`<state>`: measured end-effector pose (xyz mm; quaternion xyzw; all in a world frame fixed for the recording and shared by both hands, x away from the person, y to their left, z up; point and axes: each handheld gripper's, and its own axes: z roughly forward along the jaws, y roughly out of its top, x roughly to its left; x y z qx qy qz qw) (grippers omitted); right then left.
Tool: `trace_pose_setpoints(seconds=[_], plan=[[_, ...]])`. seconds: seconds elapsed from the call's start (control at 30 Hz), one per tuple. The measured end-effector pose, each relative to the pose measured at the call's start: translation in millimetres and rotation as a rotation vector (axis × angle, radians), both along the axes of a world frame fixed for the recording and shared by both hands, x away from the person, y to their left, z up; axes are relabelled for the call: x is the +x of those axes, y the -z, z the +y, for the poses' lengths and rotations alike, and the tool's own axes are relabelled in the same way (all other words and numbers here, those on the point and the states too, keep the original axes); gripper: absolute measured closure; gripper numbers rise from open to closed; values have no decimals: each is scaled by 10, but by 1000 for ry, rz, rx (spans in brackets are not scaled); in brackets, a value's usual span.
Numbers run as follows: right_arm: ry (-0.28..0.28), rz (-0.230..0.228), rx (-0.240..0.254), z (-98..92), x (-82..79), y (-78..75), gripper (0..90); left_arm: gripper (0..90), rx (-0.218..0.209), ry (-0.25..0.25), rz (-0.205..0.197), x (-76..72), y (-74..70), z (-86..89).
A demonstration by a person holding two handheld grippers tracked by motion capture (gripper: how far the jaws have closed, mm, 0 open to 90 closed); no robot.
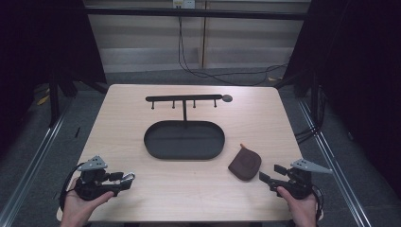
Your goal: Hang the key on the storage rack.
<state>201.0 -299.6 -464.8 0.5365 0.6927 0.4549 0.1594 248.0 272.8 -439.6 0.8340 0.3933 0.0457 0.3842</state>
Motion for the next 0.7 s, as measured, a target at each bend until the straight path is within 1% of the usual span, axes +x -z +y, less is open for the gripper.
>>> trace_pose_setpoints(seconds=[0.03, 0.07, 0.1, 0.17, 0.2, 0.23, 0.27, 0.3, 0.33, 0.37, 0.4, 0.43, 0.47, 0.5, 0.6, 0.63, 0.7], plan=[[0, 0, 0, 0, 0, 0, 237, 481, 0, 0, 0, 0, 0, 0], [-3, 4, 2, 3, 6, 2, 236, 487, 23, 3, 2, 27, -23, 8], [-3, 4, 2, 3, 6, 2, 236, 493, 23, 3, 2, 27, -23, 8], [-6, 6, 3, 3, 8, 5, 236, 500, 50, 5, -4, 58, -48, 16], [-5, 5, 1, 4, 6, 4, 236, 525, 60, 10, 4, 77, -55, 14], [-5, 5, 1, 4, 6, 4, 236, 525, 78, 18, 5, 93, -65, 14], [-7, 6, 2, 6, 10, 5, 236, 537, 107, 23, 5, 127, -82, 4], [-7, 6, 2, 6, 10, 5, 236, 537, 107, 23, 5, 127, -82, 4], [-7, 7, -1, 7, 11, 6, 236, 537, 120, 33, 13, 153, -86, -2], [-5, 11, -4, 12, 13, 9, 236, 542, 129, 31, 11, 168, -91, -8], [-6, 12, -4, 12, 15, 11, 236, 542, 153, 34, 19, 194, -99, -14], [-6, 12, -4, 12, 15, 11, 236, 542, 153, 34, 19, 194, -99, -14], [-6, 14, -2, 9, 17, 12, 236, 542, 165, 36, 33, 219, -107, -16], [-6, 14, -2, 9, 17, 12, 236, 542, 165, 36, 33, 219, -107, -16], [-7, 17, 0, 11, 22, 16, 236, 550, 185, 48, 45, 258, -105, -13], [-9, 18, -1, 13, 22, 16, 236, 552, 186, 44, 48, 265, -98, -17], [-8, 19, -4, 16, 22, 16, 236, 553, 196, 60, 73, 302, -77, -21]])
